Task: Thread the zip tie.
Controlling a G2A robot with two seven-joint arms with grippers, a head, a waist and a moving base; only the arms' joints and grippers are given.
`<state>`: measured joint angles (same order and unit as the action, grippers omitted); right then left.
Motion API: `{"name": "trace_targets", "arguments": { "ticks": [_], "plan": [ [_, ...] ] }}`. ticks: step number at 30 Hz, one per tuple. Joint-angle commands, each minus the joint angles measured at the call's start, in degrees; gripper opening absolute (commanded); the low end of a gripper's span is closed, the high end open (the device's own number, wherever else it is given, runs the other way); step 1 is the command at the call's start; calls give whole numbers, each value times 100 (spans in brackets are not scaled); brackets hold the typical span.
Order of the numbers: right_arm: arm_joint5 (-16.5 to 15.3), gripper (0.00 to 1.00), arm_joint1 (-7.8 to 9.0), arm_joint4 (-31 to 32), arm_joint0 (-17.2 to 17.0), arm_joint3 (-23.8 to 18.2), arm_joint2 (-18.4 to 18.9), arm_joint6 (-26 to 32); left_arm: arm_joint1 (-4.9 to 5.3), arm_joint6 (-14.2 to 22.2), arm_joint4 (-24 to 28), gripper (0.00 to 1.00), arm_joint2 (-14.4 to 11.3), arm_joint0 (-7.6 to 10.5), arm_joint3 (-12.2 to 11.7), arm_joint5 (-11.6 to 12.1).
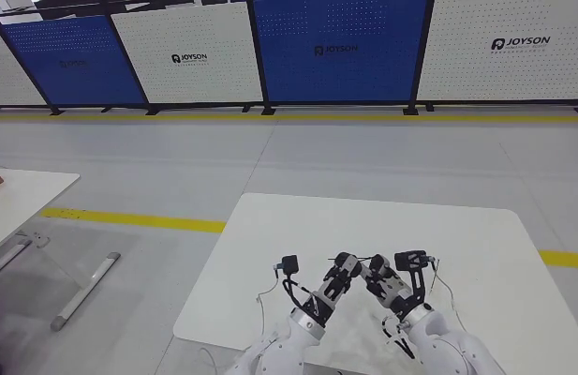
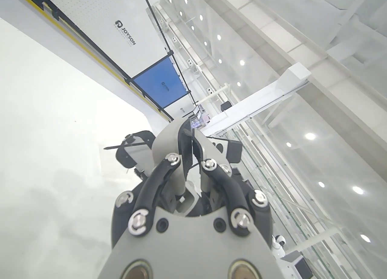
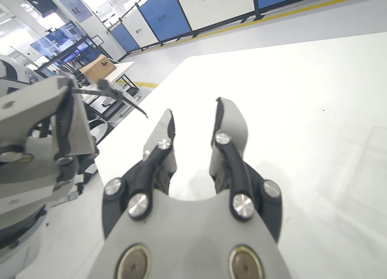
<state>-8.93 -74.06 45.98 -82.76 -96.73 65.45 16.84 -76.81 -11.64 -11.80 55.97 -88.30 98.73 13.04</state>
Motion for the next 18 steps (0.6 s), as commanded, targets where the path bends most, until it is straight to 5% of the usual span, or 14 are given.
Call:
{"name": "trace_targets", "arguments": {
  "ticks": [1,18],
  "plan": [
    [-41,43,7,-37,-27,-20,28,-14,-3,30,-11,0,-20,12,-34,3],
    [-125,36,33,3,-6,35,-14,162,-36,-50,41,0,-71,57,-100,-13]
  ]
}}
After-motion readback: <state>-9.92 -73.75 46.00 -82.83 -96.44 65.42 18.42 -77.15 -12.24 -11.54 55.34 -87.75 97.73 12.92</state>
